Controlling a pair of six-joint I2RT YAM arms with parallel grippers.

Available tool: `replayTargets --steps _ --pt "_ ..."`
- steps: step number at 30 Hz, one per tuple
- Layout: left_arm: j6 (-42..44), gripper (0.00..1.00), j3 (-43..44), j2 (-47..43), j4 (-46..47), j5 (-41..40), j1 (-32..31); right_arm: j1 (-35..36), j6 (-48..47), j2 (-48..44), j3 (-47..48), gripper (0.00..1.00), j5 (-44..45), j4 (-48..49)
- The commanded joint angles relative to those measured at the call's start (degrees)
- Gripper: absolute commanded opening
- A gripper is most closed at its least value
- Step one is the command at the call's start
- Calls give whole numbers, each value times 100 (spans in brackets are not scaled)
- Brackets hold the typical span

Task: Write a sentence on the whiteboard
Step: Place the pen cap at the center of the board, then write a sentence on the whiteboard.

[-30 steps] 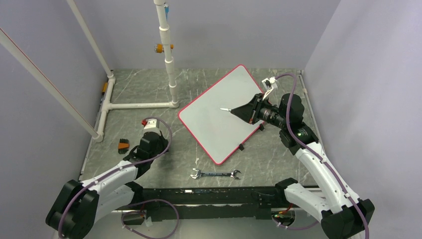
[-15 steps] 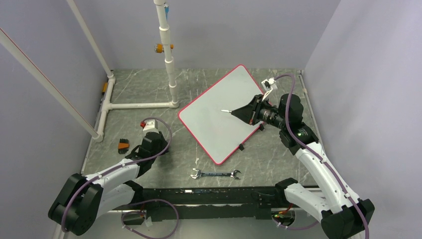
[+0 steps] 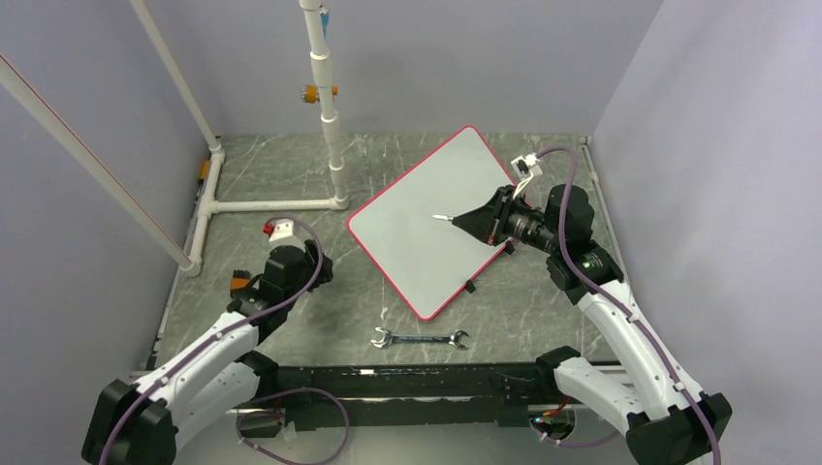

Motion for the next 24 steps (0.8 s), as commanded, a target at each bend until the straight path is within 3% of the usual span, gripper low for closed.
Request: replayTargets --steps 1,6,11,17,24 --pt "453 62 894 -470 -734 325 -19 -17 -157 -148 195 0 104 -101" --pt "1319 70 1966 -751 -1444 704 -17 -19 -183 -190 179 0 142 -148" --pt "2123 75 3601 -304 -2228 1565 -12 -16 -245 -211 212 0 188 -264" --pt "2984 77 5362 1100 -3028 2861 69 -17 -357 -208 264 0 326 -461" --pt "2828 69 6429 3031 -2807 4641 541 -21 -360 -129 254 0 463 -490"
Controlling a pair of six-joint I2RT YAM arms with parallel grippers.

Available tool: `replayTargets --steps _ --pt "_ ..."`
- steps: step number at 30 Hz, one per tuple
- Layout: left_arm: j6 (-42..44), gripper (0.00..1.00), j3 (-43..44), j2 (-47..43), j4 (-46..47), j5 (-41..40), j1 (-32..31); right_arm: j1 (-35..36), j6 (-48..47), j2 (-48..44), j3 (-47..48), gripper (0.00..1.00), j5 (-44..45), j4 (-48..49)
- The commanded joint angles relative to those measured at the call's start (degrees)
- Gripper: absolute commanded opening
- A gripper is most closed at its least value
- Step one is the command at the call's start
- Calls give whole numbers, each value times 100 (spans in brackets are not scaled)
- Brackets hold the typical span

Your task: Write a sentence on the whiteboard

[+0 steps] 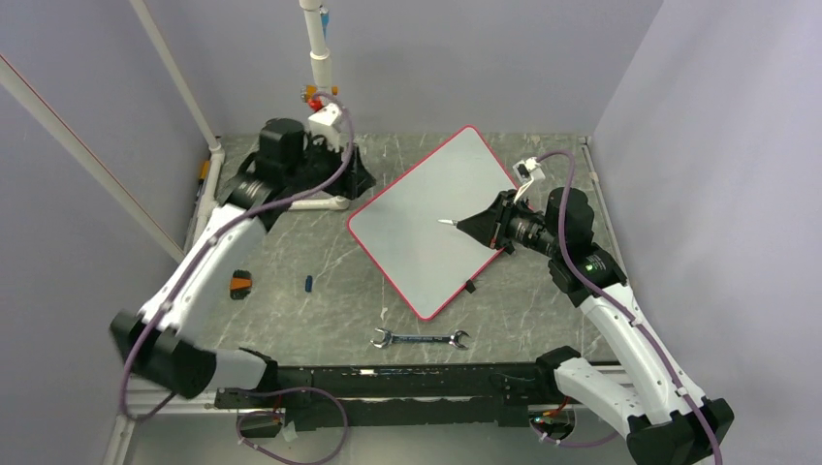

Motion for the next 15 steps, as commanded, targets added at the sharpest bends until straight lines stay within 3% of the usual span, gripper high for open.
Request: replayTargets --steps 1,9,15 --pt "121 67 545 1051 -150 1448 268 -19 -134 7 249 0 178 -33" --pt "-126 54 2224 3027 -541 2324 451 -15 -155 193 144 0 281 121" --pt "-113 55 2197 3344 -491 2230 534 -17 -257 338 243 0 333 53"
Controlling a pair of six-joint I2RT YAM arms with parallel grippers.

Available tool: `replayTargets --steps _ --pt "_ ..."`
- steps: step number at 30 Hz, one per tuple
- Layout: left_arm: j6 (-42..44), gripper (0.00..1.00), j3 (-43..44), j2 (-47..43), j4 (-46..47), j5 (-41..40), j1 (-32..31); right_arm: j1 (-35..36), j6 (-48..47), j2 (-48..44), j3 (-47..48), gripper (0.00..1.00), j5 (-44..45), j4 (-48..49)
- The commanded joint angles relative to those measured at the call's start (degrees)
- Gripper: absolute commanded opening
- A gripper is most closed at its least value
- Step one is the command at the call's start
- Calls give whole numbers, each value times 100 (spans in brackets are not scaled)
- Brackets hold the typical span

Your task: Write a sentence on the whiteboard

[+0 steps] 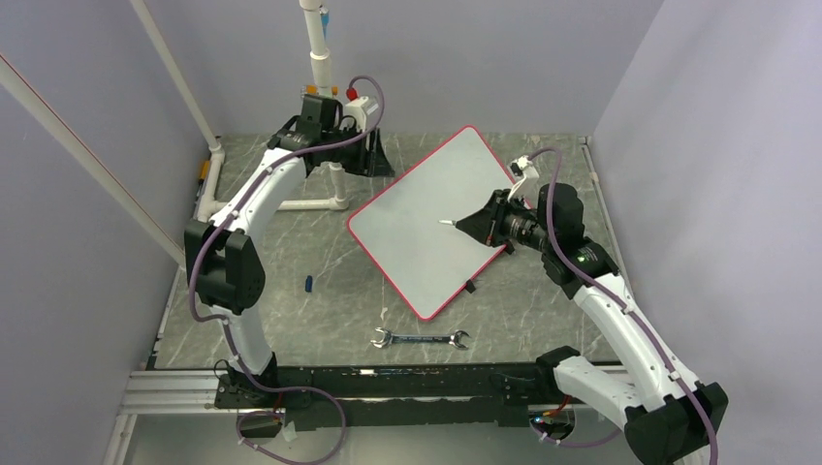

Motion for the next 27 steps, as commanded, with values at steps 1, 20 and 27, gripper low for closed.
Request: replayTargets --steps 1,20,27 --pt "-102 55 -14 -10 102 354 88 -19 -168 30 260 0 100 141" --pt "-483 48 -973 102 578 484 145 -19 -202 183 471 0 151 13" --pt "-679 40 -1044 200 810 1148 137 -8 -211 233 503 0 111 5"
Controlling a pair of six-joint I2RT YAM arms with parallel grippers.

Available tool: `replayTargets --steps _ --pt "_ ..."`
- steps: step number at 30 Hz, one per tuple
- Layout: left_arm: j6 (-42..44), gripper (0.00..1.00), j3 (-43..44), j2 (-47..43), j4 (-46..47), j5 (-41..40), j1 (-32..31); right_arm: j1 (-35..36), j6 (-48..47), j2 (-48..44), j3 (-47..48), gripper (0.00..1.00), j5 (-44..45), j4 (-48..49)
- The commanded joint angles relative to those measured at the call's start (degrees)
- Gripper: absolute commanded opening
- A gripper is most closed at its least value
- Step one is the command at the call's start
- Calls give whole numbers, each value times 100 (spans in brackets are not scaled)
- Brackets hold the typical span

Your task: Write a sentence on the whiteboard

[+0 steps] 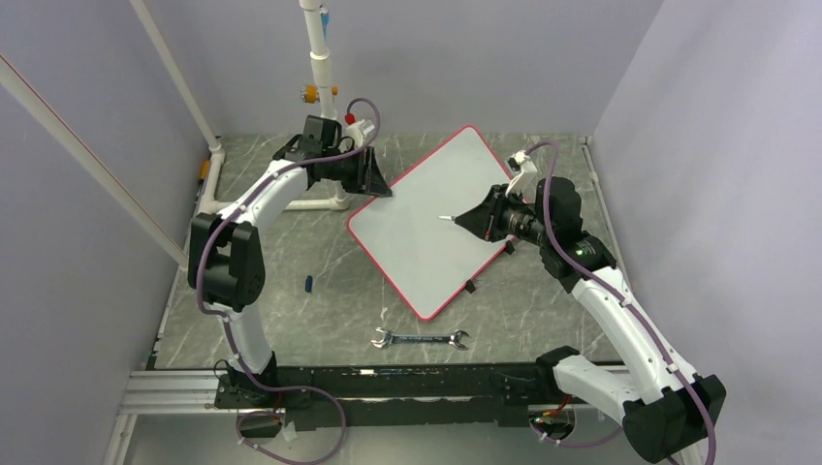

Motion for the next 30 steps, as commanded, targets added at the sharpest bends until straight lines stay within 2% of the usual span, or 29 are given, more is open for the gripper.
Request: replayTargets --steps 1,11,22,25,30 --pt "-196 40 -42 102 345 684 -12 -15 -67 -20 289 0 60 51" --pt "-385 37 -15 306 385 1015 -47 -18 -67 -44 299 0 57 33" --pt "-237 36 181 545 -14 942 -169 -17 -67 -91 280 0 79 0" --pt "-183 29 191 522 -80 832 -189 -19 -67 -102 310 0 83 -27" --pt "-73 8 247 335 -172 740 -231 -14 -37 -10 431 0 0 -10"
